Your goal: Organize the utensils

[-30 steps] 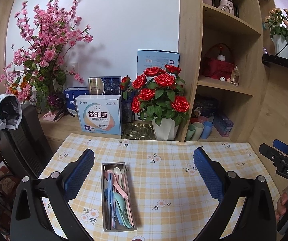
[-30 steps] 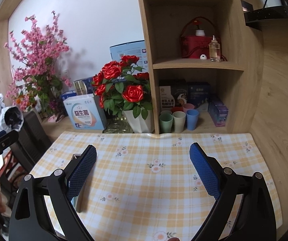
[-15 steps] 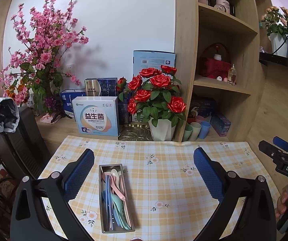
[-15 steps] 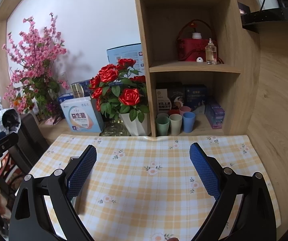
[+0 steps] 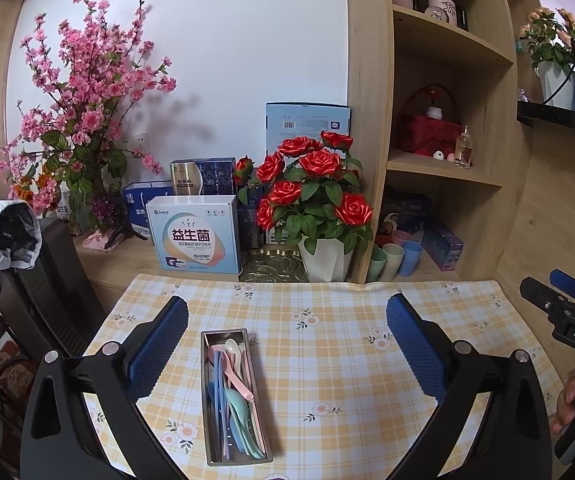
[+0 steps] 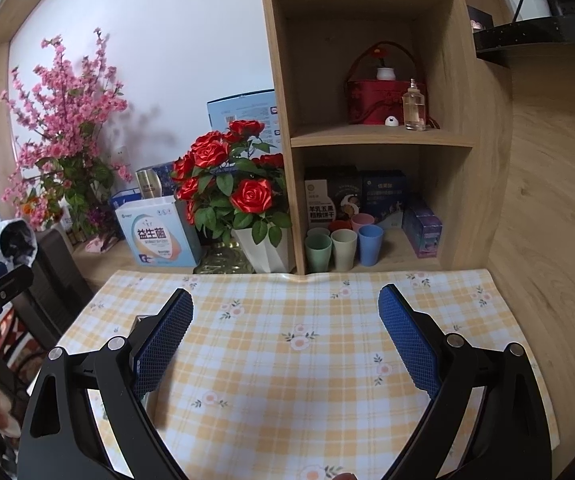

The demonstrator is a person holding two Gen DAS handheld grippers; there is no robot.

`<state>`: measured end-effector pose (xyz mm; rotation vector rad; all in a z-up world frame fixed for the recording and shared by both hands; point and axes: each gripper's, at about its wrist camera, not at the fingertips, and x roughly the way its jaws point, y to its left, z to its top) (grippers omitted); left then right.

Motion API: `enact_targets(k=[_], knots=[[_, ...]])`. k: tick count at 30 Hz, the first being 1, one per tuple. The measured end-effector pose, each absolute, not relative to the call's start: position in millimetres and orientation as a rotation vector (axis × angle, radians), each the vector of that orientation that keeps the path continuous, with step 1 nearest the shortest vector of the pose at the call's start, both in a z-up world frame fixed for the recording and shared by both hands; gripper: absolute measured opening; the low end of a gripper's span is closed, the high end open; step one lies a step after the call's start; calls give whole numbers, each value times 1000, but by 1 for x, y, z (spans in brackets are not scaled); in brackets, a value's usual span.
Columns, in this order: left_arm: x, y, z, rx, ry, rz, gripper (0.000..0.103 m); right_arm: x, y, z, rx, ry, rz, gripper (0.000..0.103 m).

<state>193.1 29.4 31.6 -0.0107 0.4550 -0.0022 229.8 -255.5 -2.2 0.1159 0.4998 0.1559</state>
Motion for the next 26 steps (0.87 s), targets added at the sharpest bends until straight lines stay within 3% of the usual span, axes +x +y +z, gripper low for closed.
enact_targets(k=[26], knots=[[192,33,29,-17,457,12,97,229,-256,4,100,475,139,91]])
